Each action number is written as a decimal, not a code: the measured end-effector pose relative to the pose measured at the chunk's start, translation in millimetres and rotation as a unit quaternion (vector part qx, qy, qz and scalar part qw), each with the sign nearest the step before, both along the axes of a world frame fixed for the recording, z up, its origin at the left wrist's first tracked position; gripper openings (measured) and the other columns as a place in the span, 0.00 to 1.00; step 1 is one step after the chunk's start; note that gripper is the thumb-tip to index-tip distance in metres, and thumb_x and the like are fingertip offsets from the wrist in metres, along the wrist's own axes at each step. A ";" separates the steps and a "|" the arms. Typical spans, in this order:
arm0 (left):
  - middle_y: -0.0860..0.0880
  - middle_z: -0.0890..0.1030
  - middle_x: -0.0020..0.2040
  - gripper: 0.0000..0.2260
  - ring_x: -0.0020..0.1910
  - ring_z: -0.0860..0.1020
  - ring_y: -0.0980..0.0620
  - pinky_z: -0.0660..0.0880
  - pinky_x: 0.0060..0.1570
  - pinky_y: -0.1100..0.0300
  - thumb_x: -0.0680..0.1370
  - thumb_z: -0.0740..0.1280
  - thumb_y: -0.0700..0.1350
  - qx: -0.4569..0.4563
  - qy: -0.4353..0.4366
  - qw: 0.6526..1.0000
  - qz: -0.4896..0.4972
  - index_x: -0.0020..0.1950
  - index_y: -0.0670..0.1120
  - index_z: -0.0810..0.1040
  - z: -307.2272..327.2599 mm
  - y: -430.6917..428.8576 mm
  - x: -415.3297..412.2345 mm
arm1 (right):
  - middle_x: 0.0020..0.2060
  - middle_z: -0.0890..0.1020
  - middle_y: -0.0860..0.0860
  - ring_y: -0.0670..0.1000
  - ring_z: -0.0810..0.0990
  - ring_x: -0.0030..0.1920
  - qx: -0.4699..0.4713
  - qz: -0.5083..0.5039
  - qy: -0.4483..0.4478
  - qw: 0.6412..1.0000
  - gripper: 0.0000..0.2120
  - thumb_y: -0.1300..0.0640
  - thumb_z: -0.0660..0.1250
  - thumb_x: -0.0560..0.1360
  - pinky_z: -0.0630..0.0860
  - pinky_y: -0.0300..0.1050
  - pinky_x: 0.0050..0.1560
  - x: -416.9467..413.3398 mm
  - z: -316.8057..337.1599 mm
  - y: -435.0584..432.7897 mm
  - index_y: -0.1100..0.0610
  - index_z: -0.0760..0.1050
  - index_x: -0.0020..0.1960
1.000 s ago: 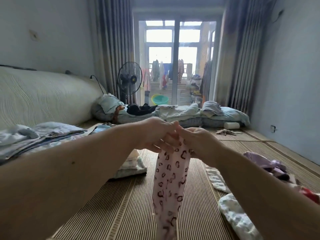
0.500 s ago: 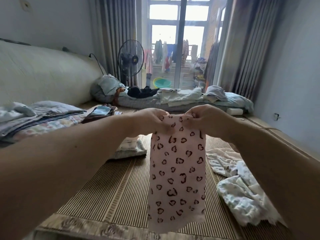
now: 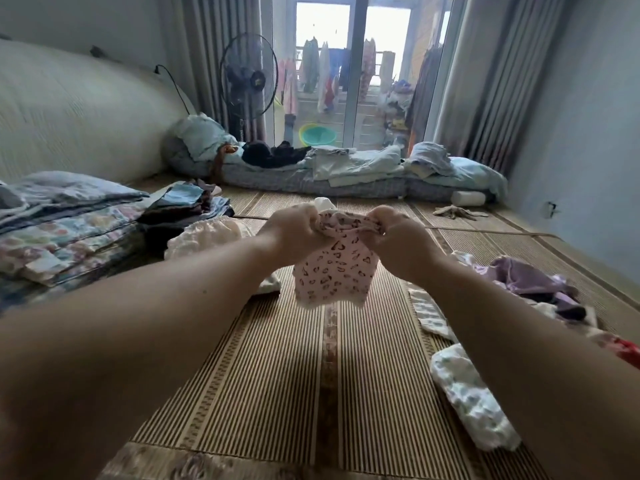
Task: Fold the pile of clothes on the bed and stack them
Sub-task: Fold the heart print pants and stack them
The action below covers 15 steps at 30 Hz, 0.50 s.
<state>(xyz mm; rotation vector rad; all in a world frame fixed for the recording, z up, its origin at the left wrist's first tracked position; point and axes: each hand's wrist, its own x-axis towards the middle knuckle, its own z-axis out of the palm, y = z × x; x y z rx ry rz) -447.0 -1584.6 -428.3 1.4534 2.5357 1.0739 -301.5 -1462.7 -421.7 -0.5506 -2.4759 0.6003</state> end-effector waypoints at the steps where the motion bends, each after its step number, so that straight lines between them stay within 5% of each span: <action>1: 0.55 0.76 0.37 0.10 0.35 0.74 0.56 0.67 0.31 0.67 0.73 0.70 0.54 -0.016 0.032 0.999 0.005 0.40 0.50 0.73 -9.0 -2.0 -1.3 | 0.37 0.76 0.46 0.46 0.73 0.35 0.012 0.003 -0.010 1.000 0.05 0.52 0.62 0.79 0.66 0.34 0.31 2.2 -8.8 -2.6 0.53 0.72 0.49; 3: 0.56 0.74 0.37 0.12 0.36 0.72 0.56 0.65 0.33 0.65 0.72 0.70 0.56 -0.053 0.074 0.996 0.014 0.43 0.51 0.72 -35.5 -9.6 1.5 | 0.39 0.77 0.46 0.45 0.74 0.37 0.005 0.017 -0.022 1.000 0.07 0.50 0.63 0.78 0.67 0.36 0.35 11.4 -37.5 -10.6 0.53 0.74 0.50; 7: 0.57 0.73 0.36 0.07 0.39 0.73 0.56 0.73 0.41 0.62 0.75 0.67 0.53 -0.160 0.056 0.985 -0.039 0.43 0.52 0.71 -120.1 -44.5 28.6 | 0.32 0.74 0.43 0.39 0.72 0.29 -0.026 0.050 -0.081 0.995 0.06 0.47 0.66 0.76 0.64 0.31 0.27 50.2 -116.6 -35.8 0.48 0.73 0.45; 11: 0.59 0.74 0.44 0.06 0.43 0.72 0.61 0.69 0.39 0.72 0.75 0.68 0.55 -0.221 0.046 0.969 -0.102 0.44 0.54 0.76 -201.6 -91.2 58.0 | 0.36 0.72 0.40 0.41 0.69 0.43 -0.069 0.058 -0.190 0.978 0.07 0.44 0.69 0.72 0.68 0.35 0.40 88.6 -191.3 -59.4 0.43 0.72 0.40; 15: 0.58 0.78 0.49 0.06 0.49 0.71 0.64 0.63 0.41 0.81 0.77 0.64 0.56 -0.192 0.077 0.965 -0.159 0.46 0.55 0.76 -212.4 -114.2 62.4 | 0.33 0.76 0.43 0.38 0.72 0.32 -0.169 0.106 -0.239 0.950 0.10 0.49 0.70 0.73 0.68 0.32 0.33 100.2 -207.3 -63.7 0.41 0.70 0.37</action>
